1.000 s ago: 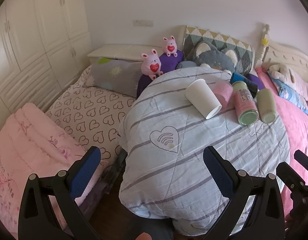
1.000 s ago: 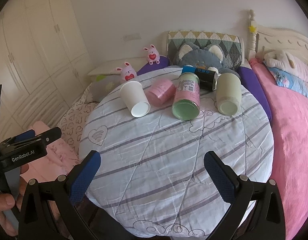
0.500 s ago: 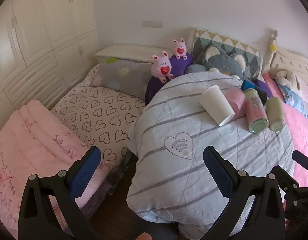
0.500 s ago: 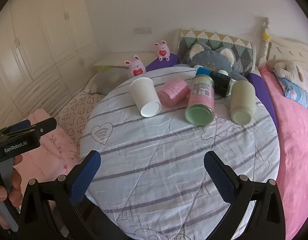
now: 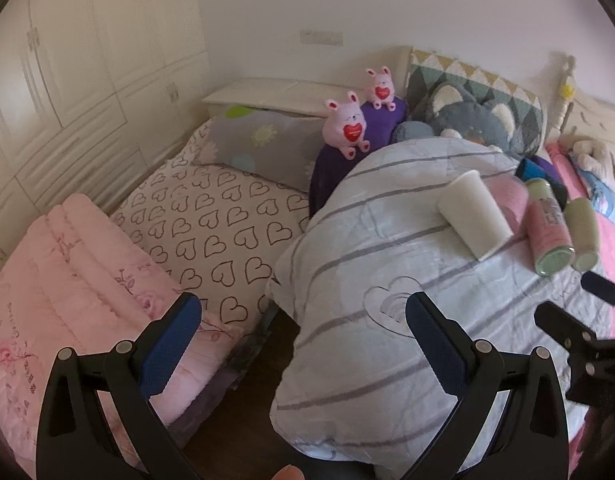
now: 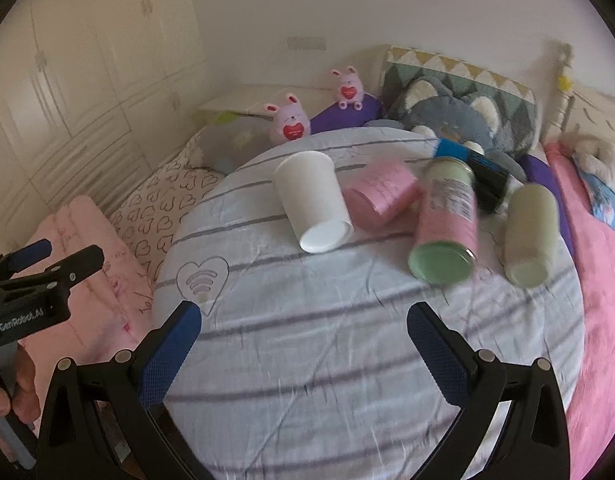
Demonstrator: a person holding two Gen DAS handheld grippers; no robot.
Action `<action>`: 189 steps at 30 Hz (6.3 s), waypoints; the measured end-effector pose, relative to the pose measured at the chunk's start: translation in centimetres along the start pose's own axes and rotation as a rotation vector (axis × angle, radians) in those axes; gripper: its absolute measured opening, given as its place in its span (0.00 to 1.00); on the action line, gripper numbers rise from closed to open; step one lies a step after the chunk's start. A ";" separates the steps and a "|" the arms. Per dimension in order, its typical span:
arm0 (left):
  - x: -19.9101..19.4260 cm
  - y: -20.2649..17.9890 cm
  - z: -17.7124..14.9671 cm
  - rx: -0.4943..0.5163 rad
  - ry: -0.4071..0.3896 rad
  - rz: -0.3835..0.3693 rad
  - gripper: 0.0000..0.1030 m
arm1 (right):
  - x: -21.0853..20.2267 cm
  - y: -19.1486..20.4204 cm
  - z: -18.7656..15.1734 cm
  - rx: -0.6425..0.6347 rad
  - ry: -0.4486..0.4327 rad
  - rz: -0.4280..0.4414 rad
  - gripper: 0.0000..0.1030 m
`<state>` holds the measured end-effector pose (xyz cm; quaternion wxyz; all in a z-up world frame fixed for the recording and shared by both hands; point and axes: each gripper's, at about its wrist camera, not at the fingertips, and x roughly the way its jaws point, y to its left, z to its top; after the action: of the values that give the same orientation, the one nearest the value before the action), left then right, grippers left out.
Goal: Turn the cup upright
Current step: 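Close the right tool around the body of the white paper cup, then lift the white cup with the right tool and turn it toward the left tool, then grasp the white cup with the left tool while the right tool releases it, then rotate the white cup rim-up with the left tool and lower it onto the quilt, then open the left tool to release the upright cup and pull back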
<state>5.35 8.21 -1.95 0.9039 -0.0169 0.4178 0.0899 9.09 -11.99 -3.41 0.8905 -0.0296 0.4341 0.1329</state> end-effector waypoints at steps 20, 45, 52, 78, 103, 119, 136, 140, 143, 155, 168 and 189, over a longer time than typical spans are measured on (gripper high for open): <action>7.5 1.0 0.7 -0.020 0.109 0.018 1.00 | 12.9 0.8 6.8 -0.221 0.179 -0.048 0.72; 2.1 -4.7 -3.2 0.118 0.087 -0.051 1.00 | -1.5 -8.2 -7.8 0.284 0.088 0.014 0.59; 0.0 -7.6 -4.9 0.180 0.079 -0.077 1.00 | -1.1 -10.2 -11.8 0.437 0.090 -0.101 0.86; -3.8 -10.8 -7.1 0.228 0.049 -0.120 1.00 | -10.0 -10.9 -12.4 0.389 -0.119 -0.120 1.00; -5.5 -19.0 -8.0 0.264 0.166 -0.269 1.00 | -13.1 -16.4 -17.9 0.510 -0.148 -0.192 1.00; 0.3 -27.9 -6.8 0.101 0.398 -0.313 1.00 | -11.1 -23.3 -21.8 0.630 -0.094 -0.157 1.00; 2.9 -25.2 -6.1 0.026 0.459 -0.421 0.63 | -9.3 -24.1 -23.1 0.657 -0.033 -0.162 1.00; 0.8 -22.7 -5.2 0.126 0.264 -0.415 0.63 | -9.1 -23.2 -22.6 0.647 -0.026 -0.160 1.00; -0.6 -20.3 -4.2 0.192 0.045 -0.372 0.63 | -8.6 -22.3 -22.3 0.629 -0.016 -0.152 1.00; 5.4 -14.9 -2.3 0.146 -0.193 -0.407 0.64 | -8.3 -18.7 -21.0 0.584 0.023 -0.180 1.00; 4.6 -14.2 -5.7 0.192 -0.102 -0.407 0.65 | -8.7 -17.0 -19.9 0.558 0.026 -0.214 1.00; -0.9 -12.3 -7.6 0.273 -0.029 -0.289 0.99 | -9.0 -13.1 -17.6 0.456 -0.041 -0.118 1.00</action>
<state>1.25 -4.86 -6.71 0.9072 0.0473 0.4064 -0.0982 -6.24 -29.44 -8.11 0.8891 0.1499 0.4320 -0.0203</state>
